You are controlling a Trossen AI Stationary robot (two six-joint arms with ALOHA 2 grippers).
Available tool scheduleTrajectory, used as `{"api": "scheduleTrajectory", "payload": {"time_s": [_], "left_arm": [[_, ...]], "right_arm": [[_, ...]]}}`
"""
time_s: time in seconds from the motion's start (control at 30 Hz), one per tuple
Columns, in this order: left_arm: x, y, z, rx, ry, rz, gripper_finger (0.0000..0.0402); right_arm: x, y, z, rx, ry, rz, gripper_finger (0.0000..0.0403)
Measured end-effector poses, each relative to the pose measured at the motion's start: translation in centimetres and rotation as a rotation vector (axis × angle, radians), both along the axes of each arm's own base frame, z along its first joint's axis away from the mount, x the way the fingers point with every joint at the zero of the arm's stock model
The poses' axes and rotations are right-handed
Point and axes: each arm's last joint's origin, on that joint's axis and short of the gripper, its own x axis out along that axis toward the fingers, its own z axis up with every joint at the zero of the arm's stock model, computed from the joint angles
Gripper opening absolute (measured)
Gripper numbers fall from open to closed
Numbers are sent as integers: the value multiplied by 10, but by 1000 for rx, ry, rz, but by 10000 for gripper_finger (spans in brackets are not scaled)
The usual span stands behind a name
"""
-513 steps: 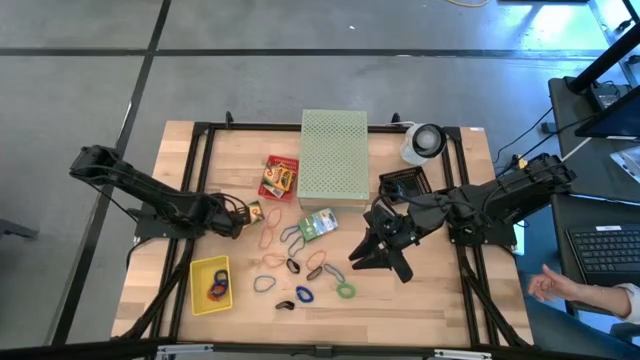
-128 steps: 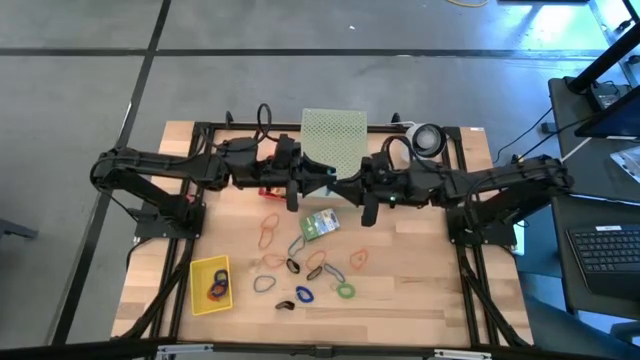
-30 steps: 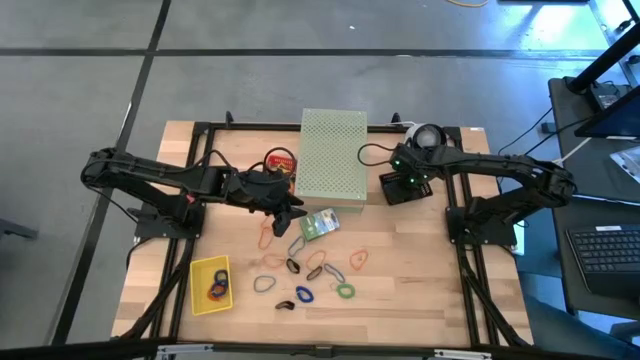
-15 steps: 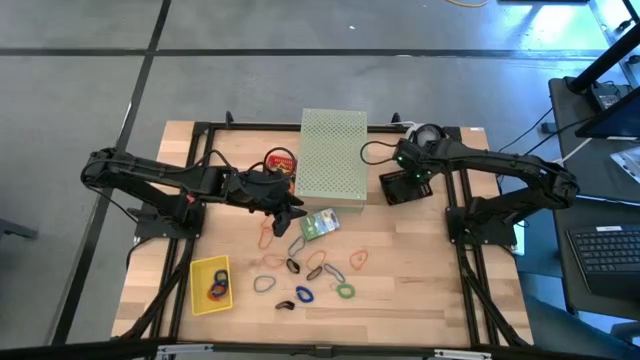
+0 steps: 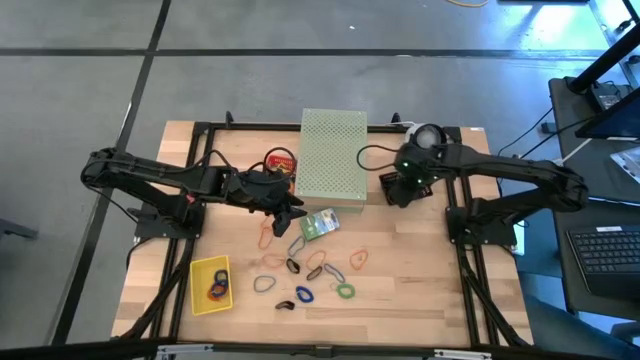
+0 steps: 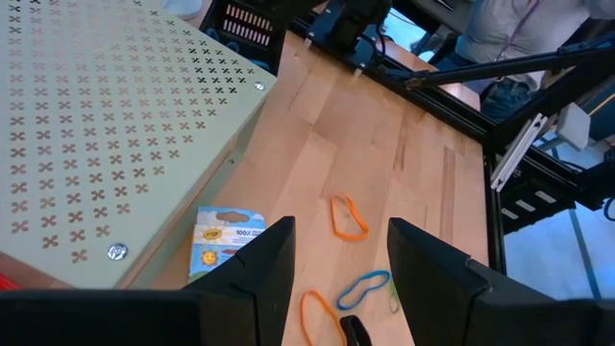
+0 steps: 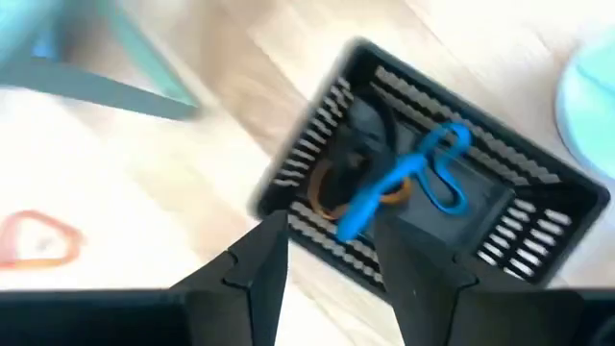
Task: Pick & Place Office Desk Supplies
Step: Put the orange rubber band into the black bin
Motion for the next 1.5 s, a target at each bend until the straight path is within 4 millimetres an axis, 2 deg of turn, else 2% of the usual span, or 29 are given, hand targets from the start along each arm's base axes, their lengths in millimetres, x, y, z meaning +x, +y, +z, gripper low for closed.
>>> {"api": "scheduleTrajectory", "payload": {"time_s": [0.13,0.23,0.5,0.63,0.93,1.23,1.5], "left_arm": [[0,0,0,0,0,0,161],[0,0,0,-2,0,3,161],[0,0,0,-11,0,11,161],[0,1,0,-11,0,14,161],[-2,2,-4,-8,43,35,161],[-3,2,-5,-22,57,46,161],[-3,1,-5,-22,57,40,161]], "right_arm": [[4,18,23,9,-106,109,158],[9,37,33,18,-146,208,158],[27,95,35,8,-261,313,158],[39,119,26,-8,-277,306,158],[60,159,-16,13,-173,173,158],[70,186,-45,106,-144,15,158],[78,190,-71,123,-67,-94,157]]}}
